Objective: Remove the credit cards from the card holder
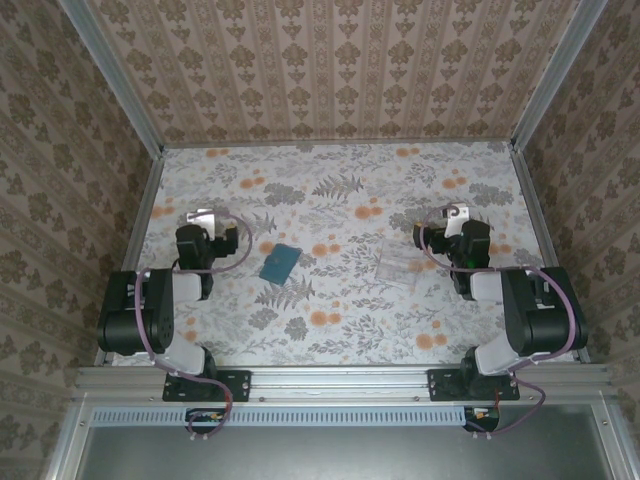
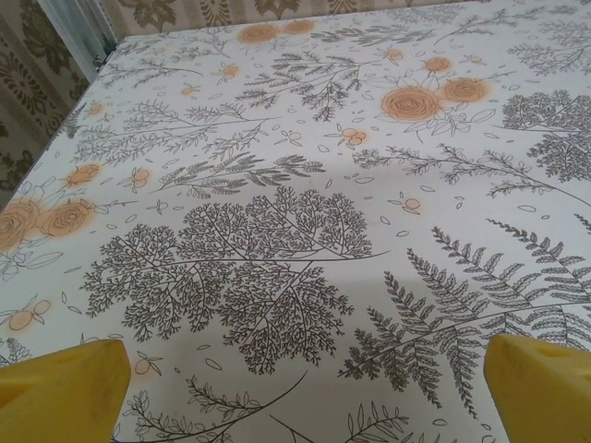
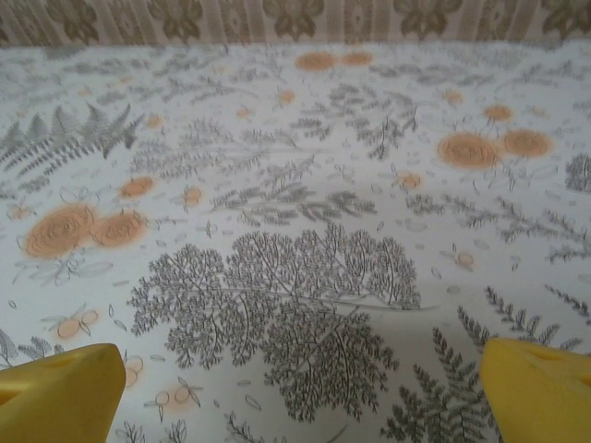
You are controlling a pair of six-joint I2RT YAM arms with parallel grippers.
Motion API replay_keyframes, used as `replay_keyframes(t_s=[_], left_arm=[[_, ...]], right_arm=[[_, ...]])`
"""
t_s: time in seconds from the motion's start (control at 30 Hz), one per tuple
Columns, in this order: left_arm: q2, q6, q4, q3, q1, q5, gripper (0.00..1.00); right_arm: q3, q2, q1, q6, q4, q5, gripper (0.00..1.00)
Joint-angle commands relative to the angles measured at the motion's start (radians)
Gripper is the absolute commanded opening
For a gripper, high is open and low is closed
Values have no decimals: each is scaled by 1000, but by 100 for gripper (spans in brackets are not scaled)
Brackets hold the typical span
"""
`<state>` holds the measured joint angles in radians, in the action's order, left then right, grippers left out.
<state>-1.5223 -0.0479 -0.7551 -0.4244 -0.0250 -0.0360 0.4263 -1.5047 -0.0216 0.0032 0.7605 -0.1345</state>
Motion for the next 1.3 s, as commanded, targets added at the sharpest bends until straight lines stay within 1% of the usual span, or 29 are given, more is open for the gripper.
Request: replay_keyframes(t_s=[0.0, 0.1, 0.17, 0.23, 0.33, 0.43, 0.5, 0.6, 0.67, 0.77, 0.83, 0.9, 1.03, 1.17, 1.27], left_arm=[[84, -43, 159, -86, -44, -53, 100], [136, -93, 266, -130, -108, -111, 100], [170, -100, 369, -173, -155, -153, 100], [194, -80, 493, -226, -193, -183, 100], [225, -10, 682, -310, -231, -207, 100], [270, 60, 825, -363, -252, -199, 100], [299, 113, 924, -405, -253, -188, 100], [331, 191, 1088, -471, -252, -176, 100], [338, 228, 1212, -527, -249, -175, 100], [337, 254, 1370, -597, -243, -160, 100], [337, 247, 1443, -630, -240, -134, 100], [342, 240, 1503, -653, -237, -121, 100], [365, 204, 1562, -661, -227, -90, 100], [395, 164, 1515, -603, -209, -85, 100], [396, 163, 1523, -613, -173, -66, 100]], right_arm=[[129, 65, 7, 14, -250, 33, 100], [209, 81, 15, 26, -431, 44, 100], [256, 103, 20, 53, -554, 70, 100], [309, 121, 24, 86, -689, 90, 100], [378, 167, 26, 158, -888, 100, 98], [417, 199, 28, 236, -1056, 98, 94], [437, 219, 28, 284, -1153, 80, 88], [448, 243, 31, 310, -1248, 27, 80], [458, 252, 34, 333, -1313, 16, 72], [465, 246, 44, 359, -1370, -14, 54], [465, 240, 61, 391, -1393, -4, 46], [466, 234, 80, 418, -1403, 4, 40], [482, 210, 118, 450, -1404, 23, 36], [503, 171, 161, 472, -1399, 59, 34], [501, 146, 169, 490, -1382, 67, 32]])
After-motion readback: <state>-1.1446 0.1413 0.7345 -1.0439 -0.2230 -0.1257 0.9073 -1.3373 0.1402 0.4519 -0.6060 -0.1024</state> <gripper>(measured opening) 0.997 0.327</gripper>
